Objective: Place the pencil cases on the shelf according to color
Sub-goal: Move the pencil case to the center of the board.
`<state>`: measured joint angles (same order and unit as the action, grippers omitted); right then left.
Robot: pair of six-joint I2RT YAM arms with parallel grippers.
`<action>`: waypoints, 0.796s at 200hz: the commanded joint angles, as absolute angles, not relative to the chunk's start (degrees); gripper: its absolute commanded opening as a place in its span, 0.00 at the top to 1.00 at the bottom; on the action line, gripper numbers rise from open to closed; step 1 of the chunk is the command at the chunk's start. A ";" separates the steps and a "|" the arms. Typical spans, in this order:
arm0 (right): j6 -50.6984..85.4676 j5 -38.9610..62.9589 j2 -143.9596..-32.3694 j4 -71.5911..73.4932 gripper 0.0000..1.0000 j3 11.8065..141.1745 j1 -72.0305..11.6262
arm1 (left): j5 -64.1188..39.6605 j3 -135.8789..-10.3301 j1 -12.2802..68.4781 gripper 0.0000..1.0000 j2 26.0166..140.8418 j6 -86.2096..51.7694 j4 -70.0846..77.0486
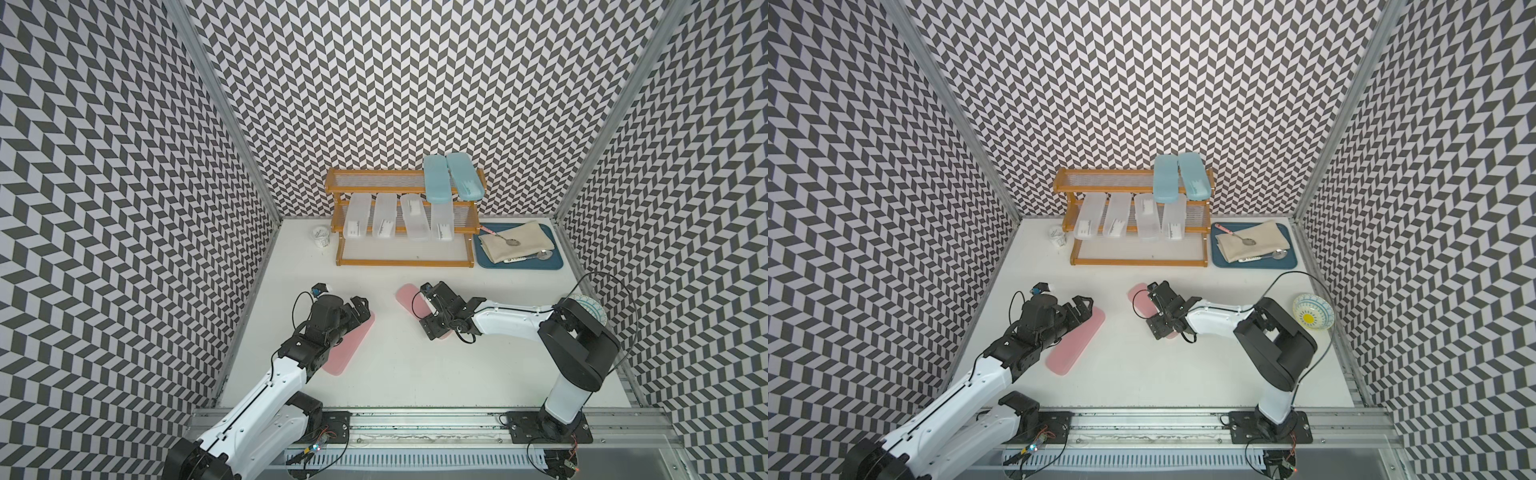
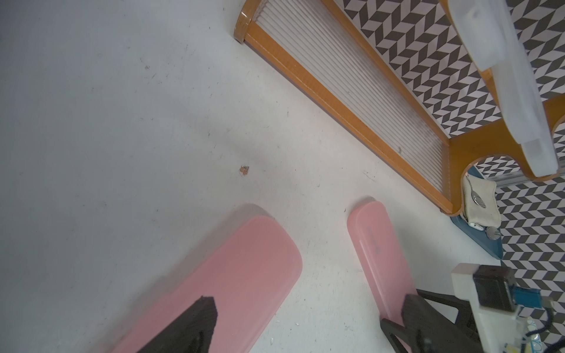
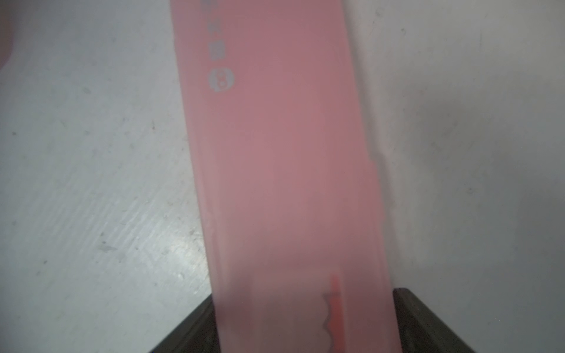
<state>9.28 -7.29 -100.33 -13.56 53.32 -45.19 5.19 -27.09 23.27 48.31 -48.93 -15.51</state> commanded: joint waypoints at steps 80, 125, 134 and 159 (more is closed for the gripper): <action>32.03 -13.07 -82.21 -14.74 0.16 36.56 -46.65 | 4.31 -27.97 23.25 0.00 49.92 -48.28 -15.84; 32.38 -12.22 -80.17 -16.57 0.08 34.11 -47.92 | 4.79 -27.24 23.28 0.01 48.99 -48.24 -16.23; 32.68 -12.44 -79.84 -17.27 0.08 33.93 -48.56 | 4.92 -26.92 23.26 0.00 48.81 -48.33 -16.02; 34.93 -13.09 -79.20 -19.62 0.07 33.45 -50.08 | 4.67 -26.63 23.22 0.00 49.00 -48.43 -15.56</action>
